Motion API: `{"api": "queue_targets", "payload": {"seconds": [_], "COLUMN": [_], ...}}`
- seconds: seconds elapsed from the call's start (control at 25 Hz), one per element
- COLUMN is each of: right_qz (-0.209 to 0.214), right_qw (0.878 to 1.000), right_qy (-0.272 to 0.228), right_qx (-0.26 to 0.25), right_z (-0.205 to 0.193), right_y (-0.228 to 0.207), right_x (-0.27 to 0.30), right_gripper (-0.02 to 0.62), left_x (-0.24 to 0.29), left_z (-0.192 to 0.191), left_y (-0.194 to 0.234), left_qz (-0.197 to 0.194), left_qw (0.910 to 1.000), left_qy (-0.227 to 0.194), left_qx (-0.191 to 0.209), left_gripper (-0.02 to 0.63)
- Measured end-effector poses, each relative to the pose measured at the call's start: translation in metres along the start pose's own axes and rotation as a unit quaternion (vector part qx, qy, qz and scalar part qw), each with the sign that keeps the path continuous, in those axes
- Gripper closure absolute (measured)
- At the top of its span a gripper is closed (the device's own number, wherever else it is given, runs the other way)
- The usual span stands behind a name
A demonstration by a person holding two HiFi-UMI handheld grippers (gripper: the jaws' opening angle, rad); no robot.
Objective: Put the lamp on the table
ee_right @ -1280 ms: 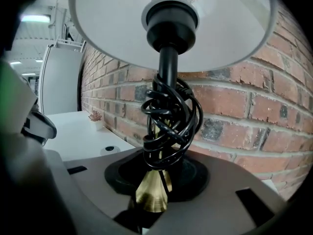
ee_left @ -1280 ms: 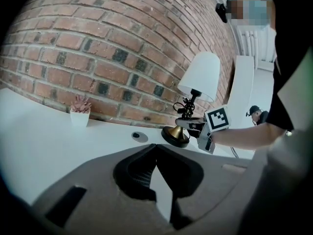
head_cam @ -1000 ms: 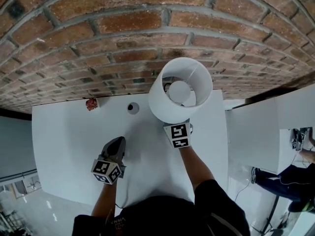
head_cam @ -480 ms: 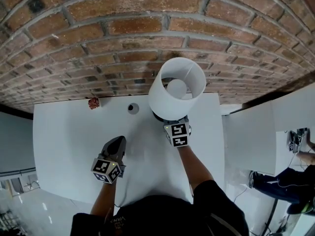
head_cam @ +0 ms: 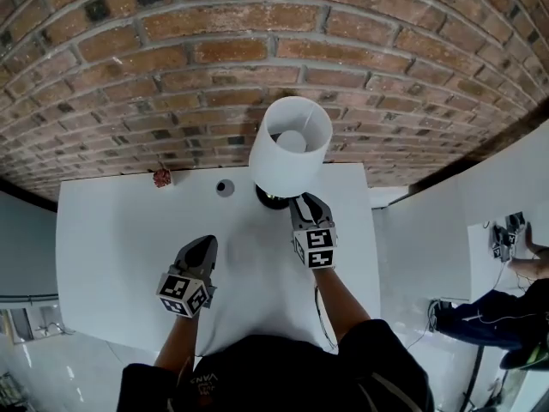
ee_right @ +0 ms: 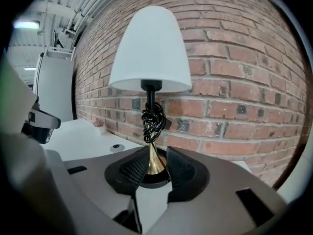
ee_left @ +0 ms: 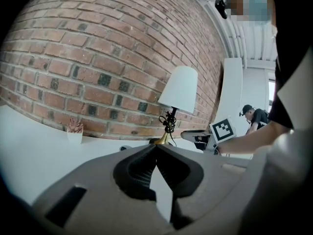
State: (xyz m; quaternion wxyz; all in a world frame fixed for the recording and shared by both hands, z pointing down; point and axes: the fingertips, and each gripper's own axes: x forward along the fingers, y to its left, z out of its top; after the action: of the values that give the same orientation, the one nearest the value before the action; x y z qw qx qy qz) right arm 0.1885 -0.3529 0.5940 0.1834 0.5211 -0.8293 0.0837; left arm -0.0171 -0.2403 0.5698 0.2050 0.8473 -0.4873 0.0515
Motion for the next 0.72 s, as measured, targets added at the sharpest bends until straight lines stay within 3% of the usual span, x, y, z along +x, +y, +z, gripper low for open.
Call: {"api": "queue_targets", "payload": {"seconds": [0.2, 0.72], "right_qz": [-0.014, 0.049], "right_qw": [0.999, 0.992], "right_qy": [-0.027, -0.088], "right_qx": [0.010, 0.072], "right_z": [0.015, 0.046], "right_y": [-0.003, 0.038], "right_x": [-0.043, -0.144], "right_gripper": [0.594, 0.595], "left_x": [-0.008, -0.052], "left_z": [0.006, 0.022], "left_y": [-0.024, -0.071], "left_qz": [-0.014, -0.027], "left_qw": [0.9998, 0.9980], "left_qy": [-0.002, -0.040], "left_qx": [0.016, 0.041], "left_gripper": [0.606, 0.606]}}
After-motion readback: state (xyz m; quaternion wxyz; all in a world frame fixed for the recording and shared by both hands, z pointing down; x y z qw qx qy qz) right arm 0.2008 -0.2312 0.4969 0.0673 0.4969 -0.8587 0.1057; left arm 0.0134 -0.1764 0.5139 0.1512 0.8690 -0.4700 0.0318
